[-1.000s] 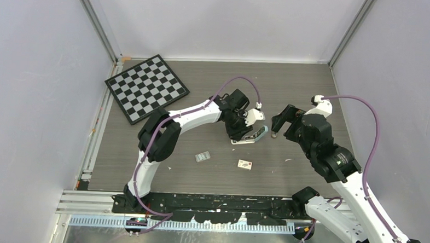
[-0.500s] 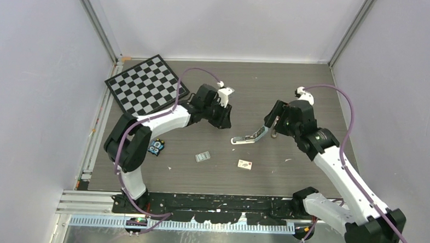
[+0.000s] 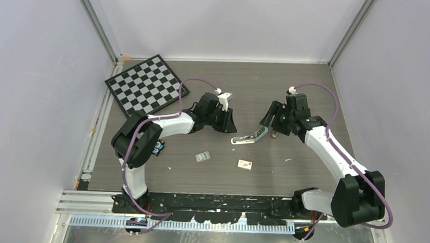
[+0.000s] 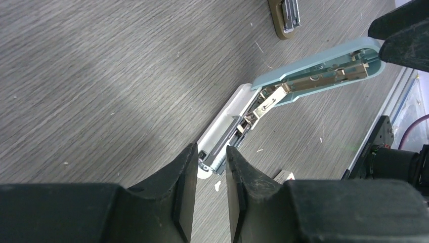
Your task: Load the staples into the stapler
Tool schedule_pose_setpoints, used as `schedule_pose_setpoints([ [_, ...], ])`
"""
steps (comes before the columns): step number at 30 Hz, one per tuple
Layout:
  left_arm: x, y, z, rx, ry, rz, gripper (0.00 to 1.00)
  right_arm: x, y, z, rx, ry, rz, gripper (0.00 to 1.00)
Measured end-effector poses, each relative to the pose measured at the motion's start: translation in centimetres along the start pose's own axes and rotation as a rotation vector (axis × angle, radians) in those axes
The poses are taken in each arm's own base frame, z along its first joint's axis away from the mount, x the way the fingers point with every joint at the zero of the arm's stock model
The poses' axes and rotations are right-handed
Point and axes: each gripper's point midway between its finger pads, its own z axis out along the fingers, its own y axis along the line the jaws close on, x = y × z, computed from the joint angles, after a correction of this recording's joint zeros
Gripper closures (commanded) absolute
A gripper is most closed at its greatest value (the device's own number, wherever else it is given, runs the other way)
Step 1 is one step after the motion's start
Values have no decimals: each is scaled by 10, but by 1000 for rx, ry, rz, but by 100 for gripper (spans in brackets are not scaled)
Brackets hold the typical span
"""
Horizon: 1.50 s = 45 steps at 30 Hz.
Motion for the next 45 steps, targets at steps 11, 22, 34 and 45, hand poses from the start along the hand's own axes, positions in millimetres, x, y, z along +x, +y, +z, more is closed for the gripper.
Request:
schedule_pose_setpoints([
  [11,8,2,6,14,21,-25,71,8,3,7,-39,49,-29,46],
  [22,19,3,7,-6,48,-27,66,13,2,9,-43,78,-47,55],
  [34,31,5,6,-10,75,-45,72,17,2,9,-49,89,-46,58],
  [45,38,3,10,-4,93,-47,75,24,-2,10,-41,112,-42,59],
])
